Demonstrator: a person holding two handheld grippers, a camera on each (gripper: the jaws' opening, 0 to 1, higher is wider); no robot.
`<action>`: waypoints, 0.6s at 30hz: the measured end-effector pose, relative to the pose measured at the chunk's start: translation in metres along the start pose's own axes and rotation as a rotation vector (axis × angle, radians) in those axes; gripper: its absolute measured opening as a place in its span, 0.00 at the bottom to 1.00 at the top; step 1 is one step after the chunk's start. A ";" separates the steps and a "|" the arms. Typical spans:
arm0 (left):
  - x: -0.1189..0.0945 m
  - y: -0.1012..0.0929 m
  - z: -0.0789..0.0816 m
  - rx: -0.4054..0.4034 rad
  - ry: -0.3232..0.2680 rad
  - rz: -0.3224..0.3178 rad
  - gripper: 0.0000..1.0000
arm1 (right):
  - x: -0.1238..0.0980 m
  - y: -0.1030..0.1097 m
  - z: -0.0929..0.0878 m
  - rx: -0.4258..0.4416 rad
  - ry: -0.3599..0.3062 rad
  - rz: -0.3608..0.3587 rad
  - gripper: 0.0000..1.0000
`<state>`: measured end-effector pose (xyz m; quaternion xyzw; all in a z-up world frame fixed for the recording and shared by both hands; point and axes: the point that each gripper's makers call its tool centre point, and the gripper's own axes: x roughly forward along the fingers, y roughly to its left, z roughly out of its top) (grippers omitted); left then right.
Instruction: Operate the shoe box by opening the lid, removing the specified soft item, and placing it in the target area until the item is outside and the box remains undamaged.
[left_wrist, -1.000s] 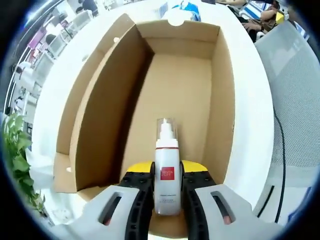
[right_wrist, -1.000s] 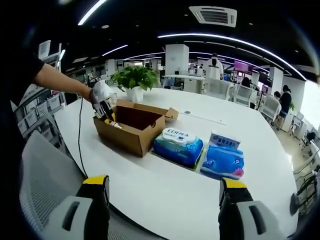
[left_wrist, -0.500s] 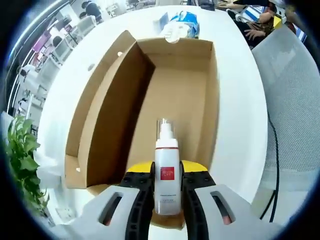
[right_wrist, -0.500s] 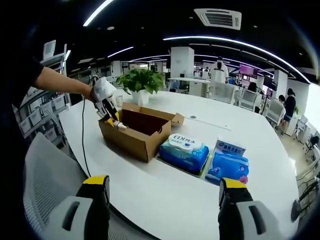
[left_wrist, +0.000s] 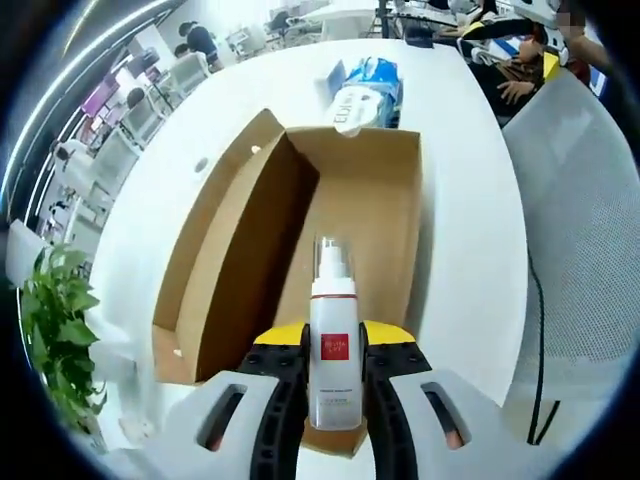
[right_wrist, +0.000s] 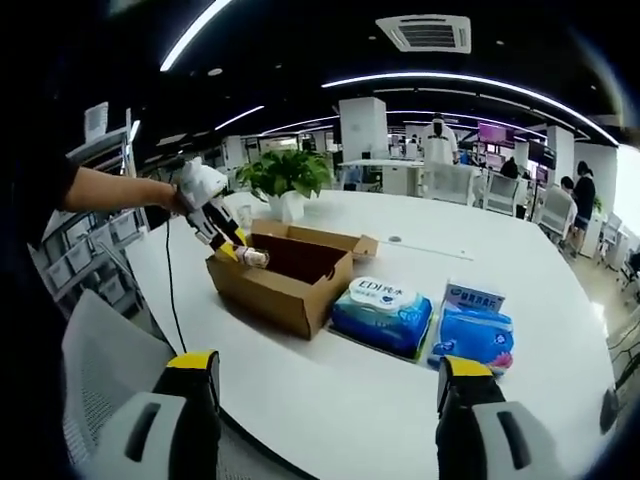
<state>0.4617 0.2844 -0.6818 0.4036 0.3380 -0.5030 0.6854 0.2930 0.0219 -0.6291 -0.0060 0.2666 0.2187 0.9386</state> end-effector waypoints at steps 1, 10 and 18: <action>-0.001 -0.002 0.004 0.004 -0.012 -0.002 0.18 | 0.000 0.000 0.001 0.005 -0.003 0.002 0.88; -0.009 -0.009 0.019 0.033 -0.056 0.006 0.18 | 0.003 0.005 0.003 0.030 -0.009 0.018 0.84; -0.014 -0.017 0.030 0.049 -0.094 0.009 0.18 | 0.007 0.015 0.005 0.048 -0.014 0.046 0.78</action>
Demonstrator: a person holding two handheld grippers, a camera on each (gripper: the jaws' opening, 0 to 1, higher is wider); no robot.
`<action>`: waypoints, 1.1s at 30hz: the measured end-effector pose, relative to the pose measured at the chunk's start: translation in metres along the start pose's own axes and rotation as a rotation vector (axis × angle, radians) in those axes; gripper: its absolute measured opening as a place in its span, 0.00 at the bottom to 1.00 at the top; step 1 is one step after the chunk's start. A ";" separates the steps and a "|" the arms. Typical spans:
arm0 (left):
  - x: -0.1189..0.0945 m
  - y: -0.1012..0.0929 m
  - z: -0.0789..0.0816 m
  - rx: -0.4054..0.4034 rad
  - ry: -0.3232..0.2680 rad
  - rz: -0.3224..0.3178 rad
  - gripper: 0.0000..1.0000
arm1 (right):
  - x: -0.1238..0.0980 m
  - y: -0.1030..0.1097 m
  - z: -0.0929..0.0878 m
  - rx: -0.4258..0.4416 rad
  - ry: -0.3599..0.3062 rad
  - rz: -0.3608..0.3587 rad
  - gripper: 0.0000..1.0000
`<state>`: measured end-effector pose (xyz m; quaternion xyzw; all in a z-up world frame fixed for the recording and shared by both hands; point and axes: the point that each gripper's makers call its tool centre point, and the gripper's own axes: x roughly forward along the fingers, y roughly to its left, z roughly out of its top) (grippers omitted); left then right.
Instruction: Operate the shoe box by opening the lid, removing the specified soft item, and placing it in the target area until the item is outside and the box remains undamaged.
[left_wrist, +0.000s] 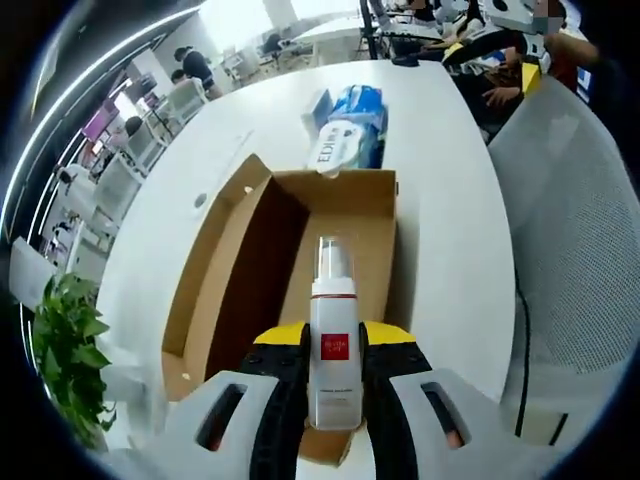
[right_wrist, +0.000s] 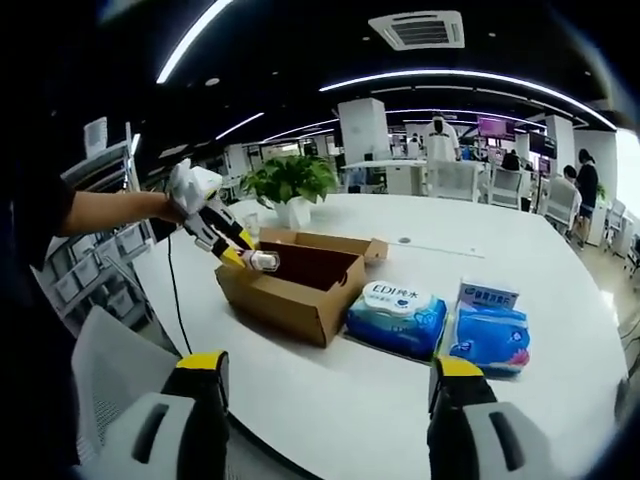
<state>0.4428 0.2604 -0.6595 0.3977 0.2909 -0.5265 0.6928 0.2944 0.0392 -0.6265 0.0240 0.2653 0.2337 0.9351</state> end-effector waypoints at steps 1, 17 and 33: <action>-0.001 -0.002 0.002 0.003 -0.007 -0.001 0.18 | 0.001 0.001 0.001 0.002 -0.001 0.003 0.77; -0.003 -0.026 0.031 0.071 -0.108 -0.015 0.18 | 0.013 0.026 0.007 0.063 -0.028 0.096 0.66; -0.001 -0.060 0.062 0.125 -0.209 -0.074 0.18 | 0.021 0.041 0.011 0.096 -0.031 0.152 0.55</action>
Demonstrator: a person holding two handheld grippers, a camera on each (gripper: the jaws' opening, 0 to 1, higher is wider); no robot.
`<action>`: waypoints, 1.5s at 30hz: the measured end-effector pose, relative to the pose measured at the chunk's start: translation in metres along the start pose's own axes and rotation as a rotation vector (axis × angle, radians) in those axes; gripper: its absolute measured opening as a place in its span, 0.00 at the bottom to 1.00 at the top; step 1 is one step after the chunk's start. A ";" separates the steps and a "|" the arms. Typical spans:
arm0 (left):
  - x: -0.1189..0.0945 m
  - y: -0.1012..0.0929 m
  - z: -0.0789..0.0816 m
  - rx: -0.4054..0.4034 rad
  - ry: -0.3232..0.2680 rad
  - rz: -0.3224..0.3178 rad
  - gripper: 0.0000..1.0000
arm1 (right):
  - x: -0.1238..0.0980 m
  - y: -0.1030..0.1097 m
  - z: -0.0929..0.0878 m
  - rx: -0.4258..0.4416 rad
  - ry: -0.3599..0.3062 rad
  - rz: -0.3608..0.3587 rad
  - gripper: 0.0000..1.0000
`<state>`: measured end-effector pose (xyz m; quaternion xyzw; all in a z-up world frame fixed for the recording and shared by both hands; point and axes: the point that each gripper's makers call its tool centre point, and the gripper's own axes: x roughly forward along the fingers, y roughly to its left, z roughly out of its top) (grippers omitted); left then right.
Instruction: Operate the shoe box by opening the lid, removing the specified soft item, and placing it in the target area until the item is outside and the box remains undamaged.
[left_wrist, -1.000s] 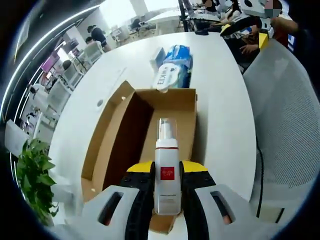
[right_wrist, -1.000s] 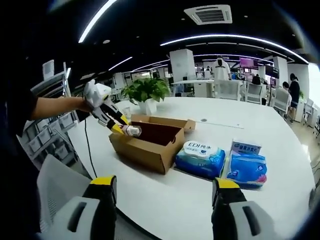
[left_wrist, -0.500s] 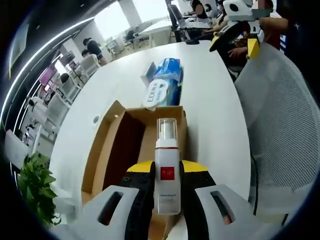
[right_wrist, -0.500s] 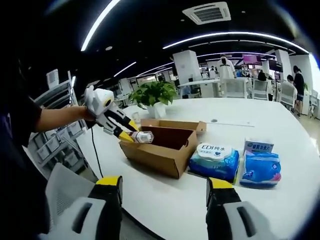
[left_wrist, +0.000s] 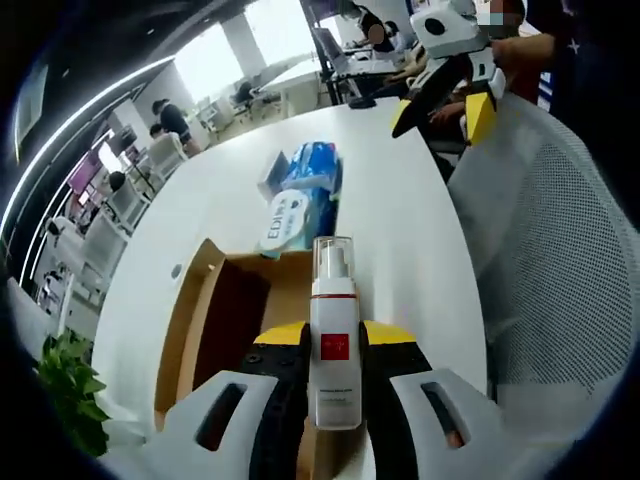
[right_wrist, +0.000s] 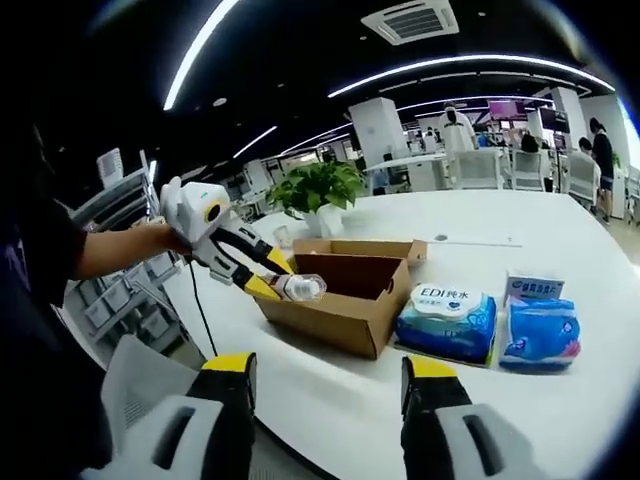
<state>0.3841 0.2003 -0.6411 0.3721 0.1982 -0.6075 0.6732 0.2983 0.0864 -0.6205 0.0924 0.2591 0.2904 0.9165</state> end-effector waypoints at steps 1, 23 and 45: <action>0.001 -0.003 0.003 0.004 -0.010 -0.008 0.18 | 0.000 0.001 0.001 0.002 -0.002 0.004 0.55; 0.001 -0.040 0.047 0.104 -0.124 -0.073 0.18 | 0.011 0.019 0.002 0.037 0.015 0.085 0.43; -0.001 -0.061 0.074 0.211 -0.227 -0.102 0.18 | 0.020 0.034 0.006 0.128 0.018 0.169 0.35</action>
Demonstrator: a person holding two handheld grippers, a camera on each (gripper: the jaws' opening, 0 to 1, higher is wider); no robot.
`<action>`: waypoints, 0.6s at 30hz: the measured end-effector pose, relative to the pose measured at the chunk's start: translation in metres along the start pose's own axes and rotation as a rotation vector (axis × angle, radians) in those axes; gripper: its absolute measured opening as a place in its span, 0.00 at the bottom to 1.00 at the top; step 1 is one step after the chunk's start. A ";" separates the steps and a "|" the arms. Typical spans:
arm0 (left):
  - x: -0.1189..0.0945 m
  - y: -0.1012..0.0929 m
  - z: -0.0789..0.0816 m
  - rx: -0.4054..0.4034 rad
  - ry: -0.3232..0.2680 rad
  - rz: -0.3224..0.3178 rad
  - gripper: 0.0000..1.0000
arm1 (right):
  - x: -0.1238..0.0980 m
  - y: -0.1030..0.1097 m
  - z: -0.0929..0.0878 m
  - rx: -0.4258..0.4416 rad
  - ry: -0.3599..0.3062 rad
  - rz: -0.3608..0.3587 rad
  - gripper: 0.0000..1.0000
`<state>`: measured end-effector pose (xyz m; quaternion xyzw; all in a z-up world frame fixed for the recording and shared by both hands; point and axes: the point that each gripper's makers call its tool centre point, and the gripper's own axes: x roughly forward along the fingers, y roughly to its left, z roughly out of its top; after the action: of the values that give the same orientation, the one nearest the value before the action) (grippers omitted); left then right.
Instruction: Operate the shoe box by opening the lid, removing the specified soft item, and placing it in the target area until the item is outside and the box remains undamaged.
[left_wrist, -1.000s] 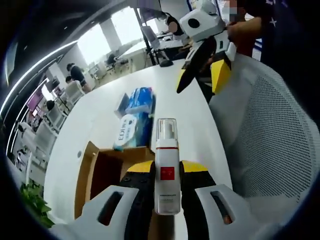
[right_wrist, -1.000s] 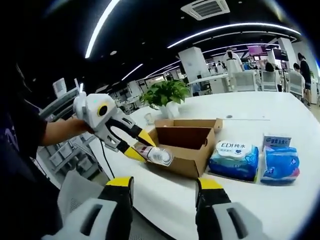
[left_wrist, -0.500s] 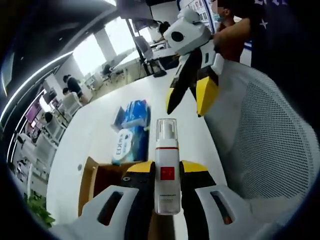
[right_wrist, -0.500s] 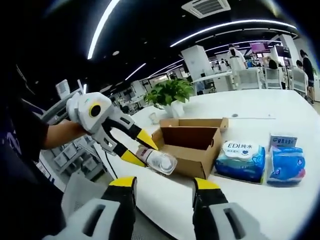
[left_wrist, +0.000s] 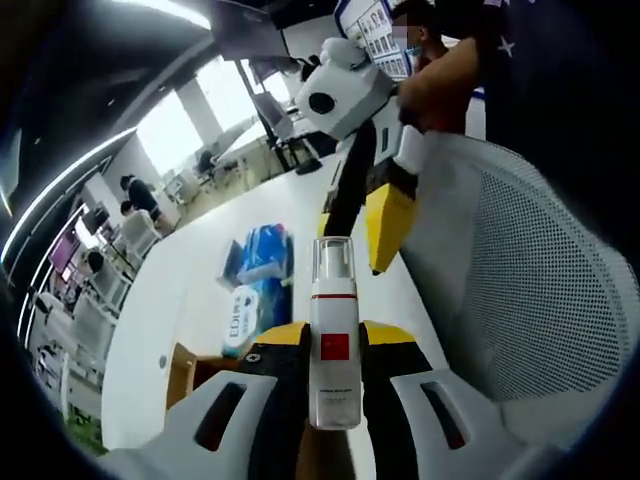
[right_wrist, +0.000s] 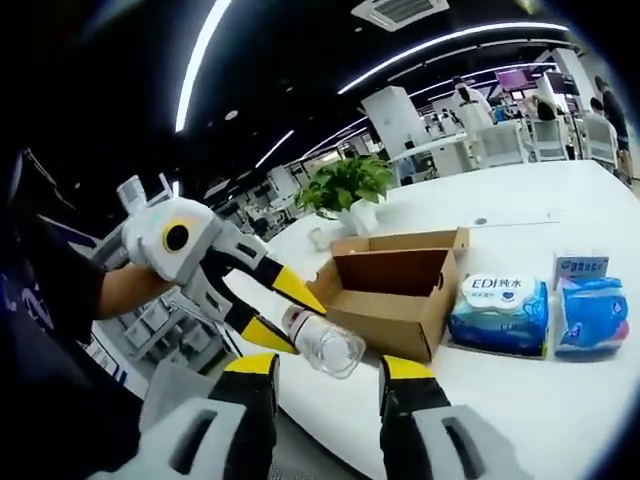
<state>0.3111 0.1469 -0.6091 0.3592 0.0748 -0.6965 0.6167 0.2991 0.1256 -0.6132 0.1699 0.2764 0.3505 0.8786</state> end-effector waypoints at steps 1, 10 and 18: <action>0.001 -0.001 0.001 0.004 -0.004 -0.002 0.18 | 0.000 0.000 0.000 0.002 0.000 0.002 0.34; 0.006 -0.005 0.005 0.038 -0.010 0.018 0.18 | 0.000 0.000 0.001 0.081 -0.012 0.021 0.27; 0.008 -0.007 0.001 0.065 0.003 0.045 0.18 | 0.002 -0.002 -0.001 0.154 -0.012 0.024 0.23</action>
<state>0.3041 0.1415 -0.6162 0.3816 0.0447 -0.6840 0.6201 0.3006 0.1255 -0.6158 0.2424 0.2951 0.3378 0.8603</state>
